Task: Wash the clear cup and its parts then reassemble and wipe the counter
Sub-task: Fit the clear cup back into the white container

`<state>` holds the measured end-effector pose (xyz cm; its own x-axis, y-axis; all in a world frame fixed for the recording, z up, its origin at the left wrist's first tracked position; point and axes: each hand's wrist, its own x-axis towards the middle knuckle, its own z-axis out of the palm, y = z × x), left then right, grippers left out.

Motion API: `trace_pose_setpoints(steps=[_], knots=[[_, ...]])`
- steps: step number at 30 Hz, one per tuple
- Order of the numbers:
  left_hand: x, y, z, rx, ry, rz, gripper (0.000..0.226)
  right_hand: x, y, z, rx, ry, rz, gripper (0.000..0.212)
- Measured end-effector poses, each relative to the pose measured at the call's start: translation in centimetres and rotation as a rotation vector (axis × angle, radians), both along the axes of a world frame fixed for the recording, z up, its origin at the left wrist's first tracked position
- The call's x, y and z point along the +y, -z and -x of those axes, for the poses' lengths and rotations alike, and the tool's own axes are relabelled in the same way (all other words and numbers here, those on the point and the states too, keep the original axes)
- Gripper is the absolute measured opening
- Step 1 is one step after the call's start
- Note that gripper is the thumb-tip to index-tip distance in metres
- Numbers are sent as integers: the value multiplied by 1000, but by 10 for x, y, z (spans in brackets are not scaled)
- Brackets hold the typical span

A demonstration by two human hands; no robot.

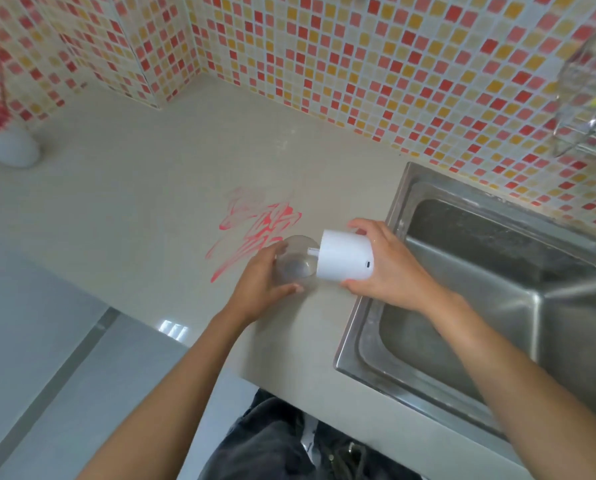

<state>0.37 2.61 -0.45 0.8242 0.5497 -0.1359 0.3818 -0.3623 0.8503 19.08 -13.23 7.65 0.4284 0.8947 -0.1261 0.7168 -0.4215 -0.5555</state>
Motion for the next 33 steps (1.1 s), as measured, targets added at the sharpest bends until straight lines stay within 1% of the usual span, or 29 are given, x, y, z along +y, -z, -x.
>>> trace_pose_setpoints(steps=[3,5,8,10,11,12,14,15,16,17,20,21,23,29,31,33], knots=[[3,-6,-21,-35,39,-18,88,16,-10,5,-77,-17,-37,81],[3,-5,-33,-68,50,-8,83,28,-16,8,-144,-37,-62,76],[3,0,-38,-82,47,13,67,44,-24,16,-193,-64,-56,77],[1,-2,-37,-79,26,59,54,55,-25,24,-264,-107,-28,80],[0,-3,-35,-72,3,85,53,60,-24,27,-296,-124,-5,81],[-1,-3,-33,-73,-29,128,56,65,-21,29,-310,-130,20,81],[-4,-1,-28,-88,-73,202,76,70,-12,31,-283,-108,60,83],[-5,-2,-26,-104,-81,213,88,71,-7,30,-252,-88,67,85],[-7,-3,-25,-114,-79,222,95,70,-1,30,-218,-71,70,87],[-9,-3,-24,-131,-72,234,93,68,5,31,-192,-58,70,88],[-15,-11,-27,-153,-106,186,68,67,17,34,-156,-10,49,87],[-16,-15,-28,-157,-126,175,63,68,18,35,-150,14,39,86],[-15,-14,-29,-155,-140,188,64,71,21,35,-142,54,29,85],[-16,-15,-32,-113,-128,131,65,72,24,39,-166,88,1,82],[-17,-20,-32,-74,-111,123,64,72,21,40,-150,79,16,86],[-16,-32,-31,-22,-72,108,65,71,18,38,-117,60,46,94]])
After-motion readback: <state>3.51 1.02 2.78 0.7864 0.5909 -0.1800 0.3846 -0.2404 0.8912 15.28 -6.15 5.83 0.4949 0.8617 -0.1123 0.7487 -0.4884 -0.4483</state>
